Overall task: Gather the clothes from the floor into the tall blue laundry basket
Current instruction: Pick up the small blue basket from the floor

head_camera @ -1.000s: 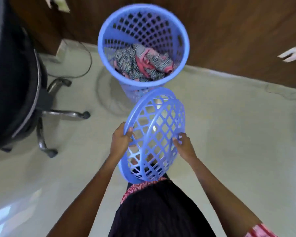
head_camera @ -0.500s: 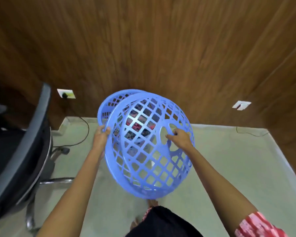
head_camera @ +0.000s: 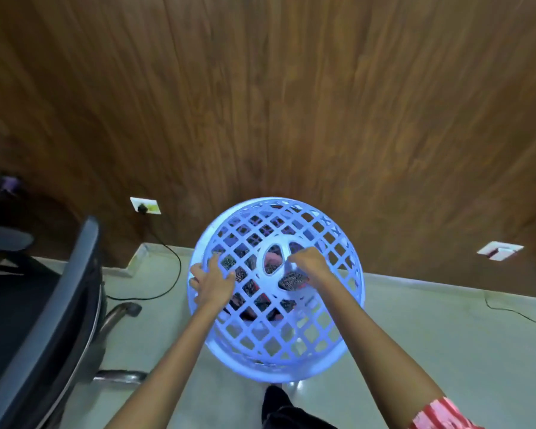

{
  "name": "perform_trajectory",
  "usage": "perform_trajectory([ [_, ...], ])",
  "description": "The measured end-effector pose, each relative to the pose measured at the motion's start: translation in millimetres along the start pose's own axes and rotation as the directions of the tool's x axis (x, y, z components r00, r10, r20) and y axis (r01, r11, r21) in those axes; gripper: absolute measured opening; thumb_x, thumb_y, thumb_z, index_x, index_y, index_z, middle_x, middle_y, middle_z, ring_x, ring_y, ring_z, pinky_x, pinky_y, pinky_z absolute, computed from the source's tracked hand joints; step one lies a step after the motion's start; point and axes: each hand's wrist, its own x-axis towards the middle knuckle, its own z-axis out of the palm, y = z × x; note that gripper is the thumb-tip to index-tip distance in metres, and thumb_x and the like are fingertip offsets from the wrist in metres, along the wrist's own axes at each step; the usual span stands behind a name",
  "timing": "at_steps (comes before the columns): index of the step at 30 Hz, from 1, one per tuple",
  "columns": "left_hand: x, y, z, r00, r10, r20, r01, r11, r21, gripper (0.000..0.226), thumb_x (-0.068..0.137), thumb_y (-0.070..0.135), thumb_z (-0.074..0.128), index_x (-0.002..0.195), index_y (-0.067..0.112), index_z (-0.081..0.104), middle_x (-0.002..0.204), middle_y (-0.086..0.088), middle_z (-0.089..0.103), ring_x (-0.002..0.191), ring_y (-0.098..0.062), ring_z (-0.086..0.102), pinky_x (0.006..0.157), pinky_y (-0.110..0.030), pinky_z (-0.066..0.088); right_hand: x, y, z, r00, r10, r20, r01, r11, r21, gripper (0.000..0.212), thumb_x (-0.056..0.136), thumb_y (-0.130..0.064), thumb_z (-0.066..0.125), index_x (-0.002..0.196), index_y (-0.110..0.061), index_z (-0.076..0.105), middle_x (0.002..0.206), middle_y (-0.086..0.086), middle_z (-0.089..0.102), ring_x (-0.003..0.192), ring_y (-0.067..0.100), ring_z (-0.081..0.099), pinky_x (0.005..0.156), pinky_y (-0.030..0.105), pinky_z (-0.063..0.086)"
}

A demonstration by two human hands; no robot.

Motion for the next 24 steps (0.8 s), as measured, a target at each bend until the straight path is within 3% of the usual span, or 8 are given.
perform_trajectory([
  [5,73.5,5.4,0.7,0.988,-0.124,0.091,0.127,0.992,-0.03,0.056,0.091,0.035,0.051,0.141,0.024,0.03,0.149,-0.019,0.014,0.129,-0.041,0.03,0.09,-0.041,0.045,66.8,-35.3,7.6,0.991,0.024,0.128,-0.033,0.997,0.069,0.035,0.091,-0.017,0.057,0.06,-0.012,0.039,0.06,0.004,0.017,0.054,0.018,0.02,0.066,0.037,0.027],
  [7,99.6,6.9,2.0,0.975,-0.167,0.149,0.17,0.985,-0.009,0.056,0.088,0.038,0.053,0.14,0.025,0.034,0.146,-0.022,0.024,0.123,-0.044,0.041,0.09,-0.047,0.049,89.6,-47.8,9.9,0.975,0.001,0.222,-0.021,0.996,0.086,0.028,0.092,-0.017,0.054,0.097,0.009,0.064,0.058,0.004,0.018,0.051,0.018,0.019,0.058,0.035,0.028],
  [9,114.5,10.8,5.4,0.963,-0.198,0.182,0.198,0.98,0.019,0.054,0.091,0.034,0.051,0.141,0.022,0.036,0.15,-0.019,0.013,0.127,-0.041,0.038,0.097,-0.048,0.045,110.2,-52.2,13.2,0.967,-0.008,0.256,-0.013,0.997,0.081,0.043,0.094,-0.017,0.053,0.127,0.011,0.049,0.056,0.006,0.026,0.048,0.018,0.025,0.053,0.03,0.028],
  [12,135.5,14.1,17.0,0.944,-0.255,0.212,0.242,0.967,0.084,0.054,0.094,0.033,0.047,0.145,0.02,0.033,0.153,-0.013,0.005,0.135,-0.039,0.029,0.102,-0.047,0.04,140.5,-57.2,17.0,0.948,0.012,0.317,-0.048,0.993,0.107,0.04,0.095,-0.016,0.053,0.129,0.004,0.053,0.091,0.011,0.059,0.079,0.022,0.056,0.074,0.036,0.043],
  [15,150.2,13.0,22.6,0.933,-0.268,0.242,0.245,0.962,0.12,0.057,0.092,0.036,0.05,0.145,0.025,0.032,0.153,-0.013,0.009,0.13,-0.044,0.037,0.096,-0.048,0.046,153.2,-59.6,22.0,0.933,0.041,0.357,-0.088,0.99,0.115,0.045,0.094,-0.018,0.055,0.136,-0.004,0.049,0.145,0.01,0.045,0.128,0.029,0.047,0.102,0.042,0.039],
  [18,166.3,9.7,29.1,0.92,-0.274,0.28,0.253,0.961,0.112,0.059,0.09,0.038,0.053,0.144,0.024,0.034,0.151,-0.026,0.021,0.13,-0.049,0.036,0.091,-0.053,0.045,170.5,-60.2,30.8,0.92,0.042,0.39,-0.091,0.99,0.108,0.052,0.093,-0.016,0.055,0.139,0.003,0.039,0.149,0.014,0.04,0.132,0.035,0.043,0.109,0.05,0.037],
  [21,175.2,8.3,35.1,0.906,-0.277,0.32,0.236,0.958,0.161,0.064,0.092,0.042,0.05,0.148,0.022,0.026,0.157,-0.019,0.014,0.137,-0.04,0.032,0.102,-0.048,0.04,177.0,-64.6,35.8,0.915,0.047,0.401,-0.099,0.989,0.11,0.044,0.094,-0.015,0.052,0.131,0.009,0.046,0.15,0.005,0.038,0.13,0.032,0.046,0.109,0.048,0.036],
  [24,182.9,4.4,41.3,0.884,-0.296,0.361,0.24,0.952,0.192,0.068,0.092,0.043,0.049,0.15,0.022,0.02,0.158,-0.015,0.011,0.143,-0.036,0.022,0.112,-0.051,0.03,183.2,-66.4,42.7,0.906,0.075,0.417,-0.15,0.977,0.149,0.015,0.093,-0.02,0.055,0.102,-0.01,0.062,0.146,0.005,0.041,0.129,0.029,0.045,0.104,0.041,0.039],
])
